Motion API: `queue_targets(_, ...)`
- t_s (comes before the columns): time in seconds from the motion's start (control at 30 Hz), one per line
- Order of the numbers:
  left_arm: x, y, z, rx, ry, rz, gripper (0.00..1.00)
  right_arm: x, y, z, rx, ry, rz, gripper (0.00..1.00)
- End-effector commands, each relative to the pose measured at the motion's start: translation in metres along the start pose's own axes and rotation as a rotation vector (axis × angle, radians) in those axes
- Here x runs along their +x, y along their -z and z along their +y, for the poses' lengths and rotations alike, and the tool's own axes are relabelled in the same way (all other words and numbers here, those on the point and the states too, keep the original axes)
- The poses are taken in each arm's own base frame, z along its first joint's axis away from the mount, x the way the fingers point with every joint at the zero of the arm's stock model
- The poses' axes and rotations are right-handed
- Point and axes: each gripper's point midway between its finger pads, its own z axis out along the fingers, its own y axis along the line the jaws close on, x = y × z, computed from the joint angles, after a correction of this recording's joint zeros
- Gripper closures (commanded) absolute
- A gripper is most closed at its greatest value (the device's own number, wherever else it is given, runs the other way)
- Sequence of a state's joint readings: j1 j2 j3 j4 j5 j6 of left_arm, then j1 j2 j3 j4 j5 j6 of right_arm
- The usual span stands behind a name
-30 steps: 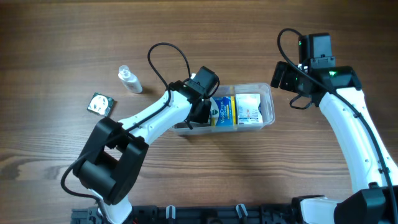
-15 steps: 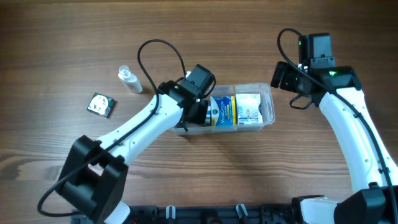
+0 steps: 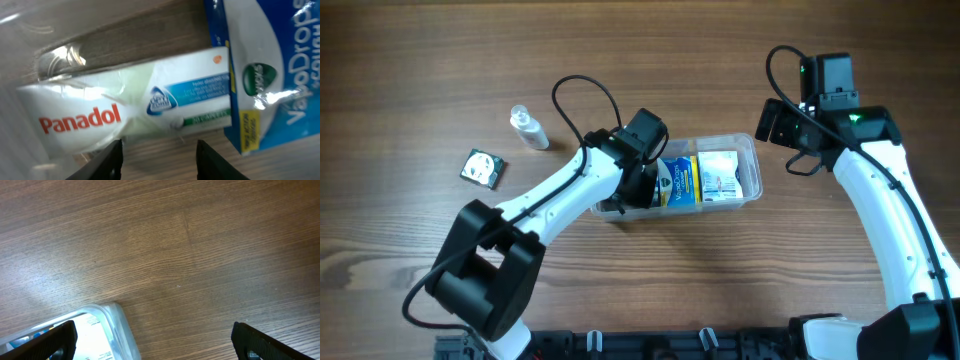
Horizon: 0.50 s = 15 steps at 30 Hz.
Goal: Pack container
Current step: 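Push the Panadol box down flat inside the container with the left gripper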
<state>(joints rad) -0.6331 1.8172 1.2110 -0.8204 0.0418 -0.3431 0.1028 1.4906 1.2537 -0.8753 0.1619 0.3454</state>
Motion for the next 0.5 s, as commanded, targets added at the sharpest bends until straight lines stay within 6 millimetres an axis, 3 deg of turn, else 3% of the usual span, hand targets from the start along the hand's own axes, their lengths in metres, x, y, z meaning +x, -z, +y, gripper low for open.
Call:
queue_targets(0.0,0.0,-0.02,0.007,-0.039,0.008,0.026,0.51,-0.004,-0.002,-0.003,0.015,0.0,-0.005,0.0)
queue_targets(0.17,-0.009,-0.036,0.006,-0.038,0.007,0.004,0.5,-0.004,-0.002,-0.003,0.015,0.001,-0.005,0.0)
queue_targets(0.47,-0.042,-0.033,0.006,-0.057,0.009,-0.137,0.51,-0.004,-0.002,-0.003,0.015,0.001,-0.005,0.0)
